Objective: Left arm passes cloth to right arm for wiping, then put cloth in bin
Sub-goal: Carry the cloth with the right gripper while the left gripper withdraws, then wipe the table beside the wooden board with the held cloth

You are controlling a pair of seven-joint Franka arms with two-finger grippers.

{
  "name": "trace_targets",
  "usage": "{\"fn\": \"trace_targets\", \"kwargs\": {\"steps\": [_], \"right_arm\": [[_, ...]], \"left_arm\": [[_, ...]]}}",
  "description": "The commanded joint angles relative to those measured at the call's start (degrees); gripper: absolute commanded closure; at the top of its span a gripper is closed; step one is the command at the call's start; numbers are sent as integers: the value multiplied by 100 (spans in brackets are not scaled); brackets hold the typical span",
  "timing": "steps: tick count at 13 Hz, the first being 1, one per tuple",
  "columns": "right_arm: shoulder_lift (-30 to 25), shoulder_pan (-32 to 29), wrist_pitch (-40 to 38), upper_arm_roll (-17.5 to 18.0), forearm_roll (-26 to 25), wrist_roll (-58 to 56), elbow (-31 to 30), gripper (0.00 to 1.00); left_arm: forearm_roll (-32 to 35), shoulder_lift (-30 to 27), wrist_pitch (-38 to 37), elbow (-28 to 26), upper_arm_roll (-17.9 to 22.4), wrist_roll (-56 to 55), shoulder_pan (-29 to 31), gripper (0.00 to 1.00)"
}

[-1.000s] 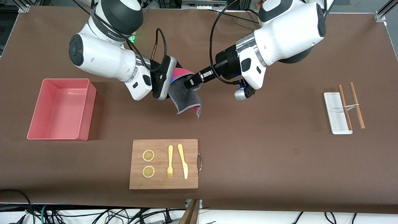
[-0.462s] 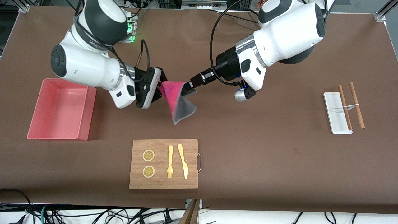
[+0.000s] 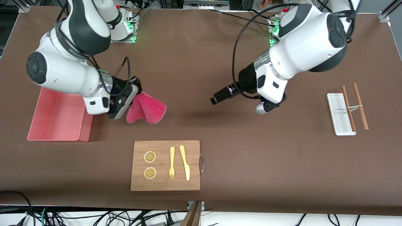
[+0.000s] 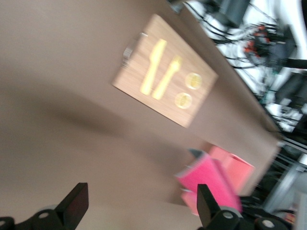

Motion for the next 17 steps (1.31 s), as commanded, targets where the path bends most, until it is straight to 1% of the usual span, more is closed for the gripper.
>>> {"fn": "trace_targets", "kwargs": {"steps": [1, 2, 3, 4, 5, 6, 7, 8, 10, 11, 13, 14, 15, 16, 17], "right_arm": [[-179, -618, 328, 70, -102, -17, -821, 100], [-188, -829, 452, 53, -93, 26, -1049, 100], [-240, -857, 575, -69, -198, 44, -1295, 100], [-319, -857, 646, -192, -590, 166, -1454, 100], [-337, -866, 629, -237, -1047, 681, -1508, 100], [-398, -866, 542, -246, -1312, 1199, -1517, 100], [-416, -866, 445, -246, -1602, 1657, -1535, 100], [-416, -857, 445, -238, -1831, 2114, -1579, 100], [-355, -849, 514, -203, -2018, 2679, -1667, 100], [-242, -840, 645, -202, -2018, 2873, -1710, 100], [170, -831, 1172, -194, -2009, 2971, -1693, 100], [355, -814, 1409, -176, -1940, 2997, -1685, 100], [496, -744, 1655, -98, -1930, 3137, -1693, 100], [663, -726, 1823, -88, -1939, 3199, -1693, 100], [830, -656, 1990, -88, -1939, 3217, -1685, 100]], "left_arm": [[964, -44, -968, 62, -36, 567, 247, 0], [1185, -53, -1329, 80, -28, 1067, 370, 0], [1353, -61, -1689, 80, -19, 1646, 511, 0], [1607, -88, -1980, 72, -19, 2182, 651, 0], [2018, -105, -2235, 37, -19, 2736, 731, 0], [2527, -166, -2525, 19, -28, 3298, 732, 0], [2880, -237, -2763, 10, -45, 3809, 741, 0], [2953, -359, -2974, -25, -28, 4266, 758, 0], [2911, -797, -3055, -383, -72, 4744, 1091, 0], [2867, -1139, -2994, -847, -72, 4841, 1205, 0], [2710, -1860, -2478, -1822, -72, 5418, 1442, 0], [2290, -2046, -2301, -2044, -72, 5788, 1766, 0], [1886, -2074, -2273, -2047, -72, 5939, 2065, 0], [1743, -2065, -2247, -2038, -72, 5941, 2155, 0], [1741, -2022, -2168, -2038, -63, 5941, 2147, 0]]}}
